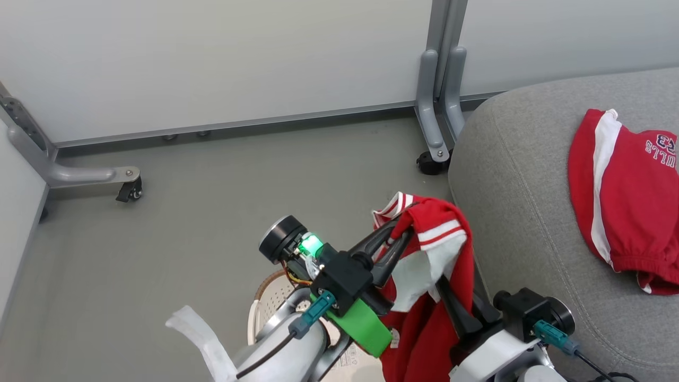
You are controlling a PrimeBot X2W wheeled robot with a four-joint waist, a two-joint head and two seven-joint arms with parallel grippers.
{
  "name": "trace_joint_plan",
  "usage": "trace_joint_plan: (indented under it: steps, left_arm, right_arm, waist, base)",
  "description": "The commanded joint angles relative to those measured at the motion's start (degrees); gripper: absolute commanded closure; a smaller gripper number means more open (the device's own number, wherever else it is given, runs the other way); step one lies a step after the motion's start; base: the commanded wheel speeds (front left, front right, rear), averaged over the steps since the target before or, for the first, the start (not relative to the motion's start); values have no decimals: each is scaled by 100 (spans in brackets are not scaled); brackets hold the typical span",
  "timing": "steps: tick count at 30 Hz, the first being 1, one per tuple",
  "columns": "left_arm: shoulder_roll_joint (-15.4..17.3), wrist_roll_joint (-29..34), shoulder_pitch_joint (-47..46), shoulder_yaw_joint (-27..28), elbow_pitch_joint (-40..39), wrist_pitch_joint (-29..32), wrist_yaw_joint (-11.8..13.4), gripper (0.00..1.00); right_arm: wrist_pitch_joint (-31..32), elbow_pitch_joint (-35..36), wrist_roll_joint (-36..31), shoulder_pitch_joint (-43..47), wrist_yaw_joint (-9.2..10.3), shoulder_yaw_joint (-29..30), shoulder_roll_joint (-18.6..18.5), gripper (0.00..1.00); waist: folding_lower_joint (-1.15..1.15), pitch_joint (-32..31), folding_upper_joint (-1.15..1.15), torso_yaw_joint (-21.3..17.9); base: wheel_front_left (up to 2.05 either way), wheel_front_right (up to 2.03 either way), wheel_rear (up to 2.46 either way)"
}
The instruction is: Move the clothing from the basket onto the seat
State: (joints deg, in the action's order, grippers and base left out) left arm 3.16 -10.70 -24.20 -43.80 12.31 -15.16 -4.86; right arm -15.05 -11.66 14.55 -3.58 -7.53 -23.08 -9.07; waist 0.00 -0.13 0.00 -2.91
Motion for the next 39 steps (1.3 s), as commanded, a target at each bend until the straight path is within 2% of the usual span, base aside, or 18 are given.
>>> trace_joint_plan:
  steps: [1,13,14,15,16,24,39]
  left_arm:
    - [61,36,-53,19,85,2,24,100]
    - [175,-22,185,142,345,3,-55,100]
    - [174,-23,192,151,337,3,-64,78]
    - [174,-22,203,150,335,3,-71,45]
    - [174,-28,214,165,335,3,-66,0]
    - [203,-44,345,309,366,3,-4,0]
    - [203,9,380,385,417,3,-51,0]
  right_arm:
    - [-19,7,44,57,8,55,16,100]
    - [-19,-55,69,104,8,331,-21,100]
    - [-19,-56,78,106,8,345,-11,100]
    - [-19,-58,83,106,8,351,-2,100]
    - [-19,-62,85,103,8,353,1,100]
    - [-19,-65,121,77,8,442,47,100]
    - [-19,-35,139,66,8,572,56,100]
  waist:
    - [0,6,0,-7]
    - [0,55,0,4]
    - [0,58,0,7]
    - [0,62,0,7]
    - [0,66,0,5]
    - [0,101,0,-11]
    - [0,142,0,-18]
  base:
    - [0,0,0]
    - [0,0,0]
    - [0,0,0]
    - [0,0,0]
    - [0,0,0]
    - [0,0,0]
    - [0,0,0]
